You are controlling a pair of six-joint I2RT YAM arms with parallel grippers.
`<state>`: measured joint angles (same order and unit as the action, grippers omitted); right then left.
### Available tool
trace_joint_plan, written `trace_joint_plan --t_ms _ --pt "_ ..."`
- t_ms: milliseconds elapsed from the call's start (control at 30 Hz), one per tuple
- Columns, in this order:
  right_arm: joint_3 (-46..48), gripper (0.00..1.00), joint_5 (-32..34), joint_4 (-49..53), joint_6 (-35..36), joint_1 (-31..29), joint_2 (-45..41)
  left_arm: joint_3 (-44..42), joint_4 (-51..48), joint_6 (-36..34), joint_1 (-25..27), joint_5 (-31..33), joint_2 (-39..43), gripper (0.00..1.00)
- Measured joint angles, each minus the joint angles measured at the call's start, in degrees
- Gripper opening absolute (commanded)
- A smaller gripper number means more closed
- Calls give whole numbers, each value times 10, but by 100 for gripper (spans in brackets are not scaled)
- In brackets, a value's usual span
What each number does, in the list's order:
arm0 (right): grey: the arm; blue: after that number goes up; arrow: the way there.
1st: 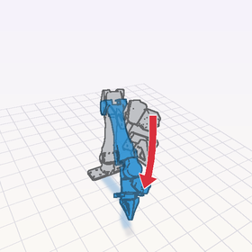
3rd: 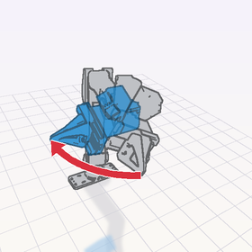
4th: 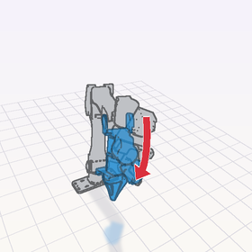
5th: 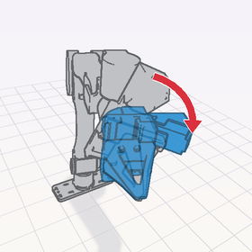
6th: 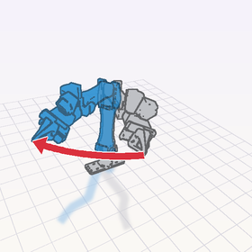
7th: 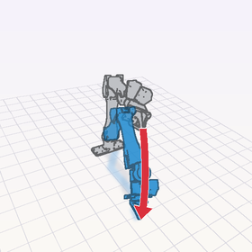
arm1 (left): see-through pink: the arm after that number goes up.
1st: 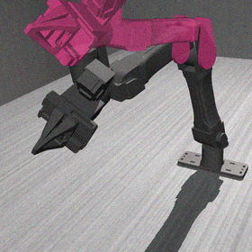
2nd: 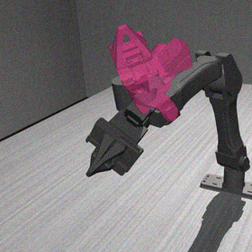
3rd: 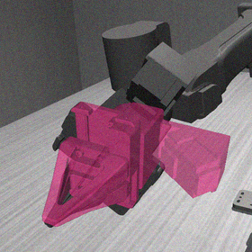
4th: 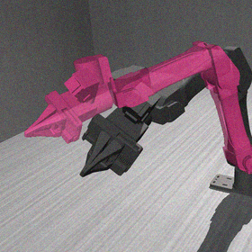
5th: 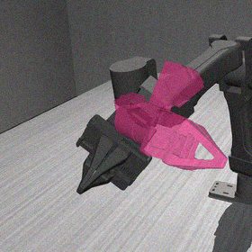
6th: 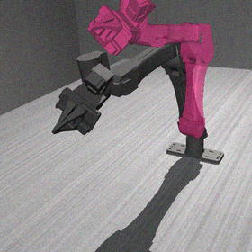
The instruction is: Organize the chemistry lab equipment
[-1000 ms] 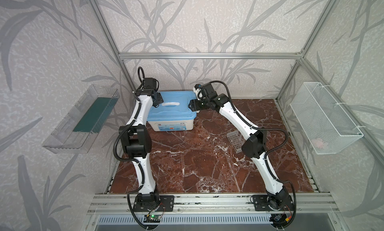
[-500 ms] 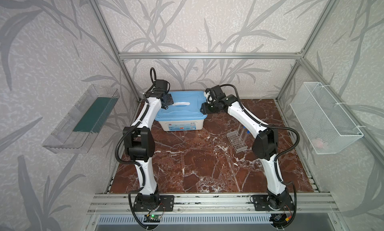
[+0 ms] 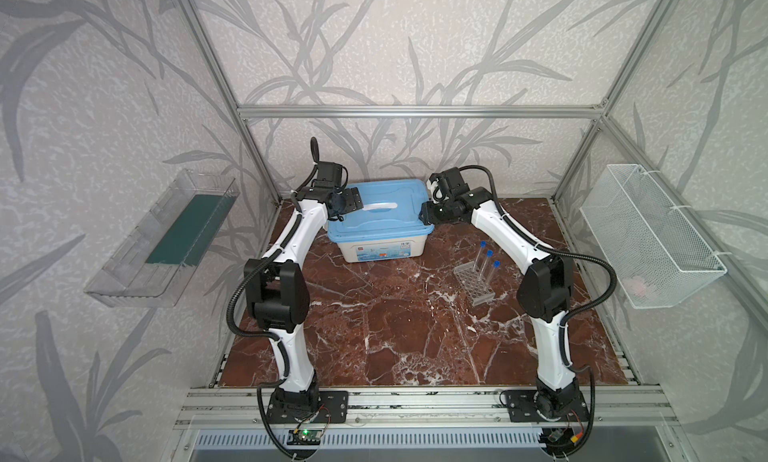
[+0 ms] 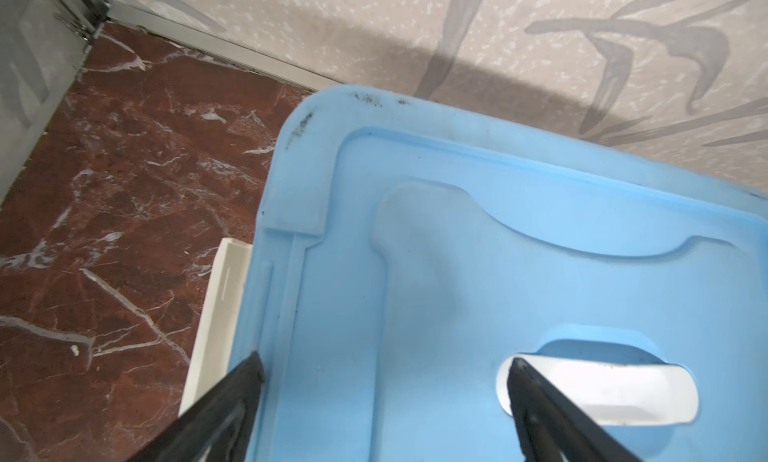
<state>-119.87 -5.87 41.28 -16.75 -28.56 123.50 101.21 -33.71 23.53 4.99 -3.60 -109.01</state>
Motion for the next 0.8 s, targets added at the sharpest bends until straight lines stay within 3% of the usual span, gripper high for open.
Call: trace_joint_plan --t_ms 300,633,800 --pt "0 52 -2 -2 16 0 0 -104 138 2 -43 -114 46 98" --pt "-5 53 -7 2 20 -2 3 -145 117 -3 -76 -14 54 99" --pt "-11 53 -6 6 23 -3 6 -156 140 3 -83 -41 53 99"
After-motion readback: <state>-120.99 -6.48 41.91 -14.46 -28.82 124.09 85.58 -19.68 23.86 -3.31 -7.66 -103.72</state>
